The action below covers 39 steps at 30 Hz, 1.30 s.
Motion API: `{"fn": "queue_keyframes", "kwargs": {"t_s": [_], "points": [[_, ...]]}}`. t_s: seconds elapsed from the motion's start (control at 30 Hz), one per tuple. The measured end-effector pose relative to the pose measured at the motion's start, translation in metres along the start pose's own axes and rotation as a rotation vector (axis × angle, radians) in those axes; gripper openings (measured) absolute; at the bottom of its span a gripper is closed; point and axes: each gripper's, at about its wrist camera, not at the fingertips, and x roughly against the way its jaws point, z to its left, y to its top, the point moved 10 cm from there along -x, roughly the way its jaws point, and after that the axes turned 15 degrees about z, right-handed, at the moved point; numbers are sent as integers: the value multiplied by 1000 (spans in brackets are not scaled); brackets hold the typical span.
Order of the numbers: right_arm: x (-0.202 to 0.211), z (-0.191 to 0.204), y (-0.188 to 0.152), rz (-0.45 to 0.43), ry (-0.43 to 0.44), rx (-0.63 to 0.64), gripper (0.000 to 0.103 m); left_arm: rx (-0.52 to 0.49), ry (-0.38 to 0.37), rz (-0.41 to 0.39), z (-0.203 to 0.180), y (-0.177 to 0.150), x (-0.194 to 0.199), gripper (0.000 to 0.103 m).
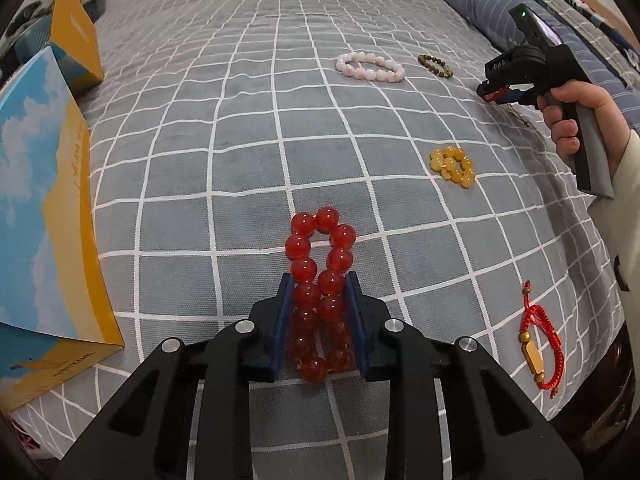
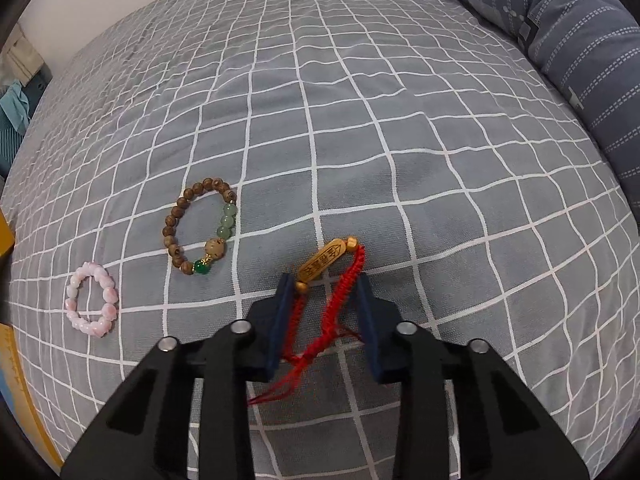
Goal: Organize jewelry
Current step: 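Grasp the red bead bracelet with the left tool while the right tool grasps the red cord bracelet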
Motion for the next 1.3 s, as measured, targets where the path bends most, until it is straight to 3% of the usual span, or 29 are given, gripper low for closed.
{"fn": "queue_keyframes", "kwargs": {"t_s": [0.03,0.13,0.17,0.2,0.23,0.57,0.63,0.73,0.77,0.8,1.0,1.3], "points": [[0,-1,0,3,-6,-5,8,-1,1,-1,0,0,1,25],[4,-4,0,-3,-14,-10,8,-9,6,-10,-1,0,4,25],[5,-5,0,-6,-16,-12,8,-11,9,-14,-1,1,6,22],[6,-6,0,-7,-17,-13,8,-11,15,-19,0,2,7,6],[7,-6,0,-8,-15,-14,8,-18,24,-26,0,2,9,4],[16,-8,-3,-22,-10,-8,8,-12,37,-24,4,7,7,5],[15,-7,-3,-19,-9,-7,8,-4,22,-5,5,6,2,10],[13,-7,-3,-14,-9,-2,8,-2,-15,2,4,5,-4,28],[12,-7,-4,-10,-9,0,8,-6,-31,-1,2,6,-4,39],[10,-7,-4,-3,-8,1,8,-5,-27,-7,2,6,-4,42],[6,-10,-6,8,-8,0,8,-12,41,-72,5,7,11,46],[5,-8,-7,12,-6,-1,8,33,55,-31,21,6,-9,43]]}}
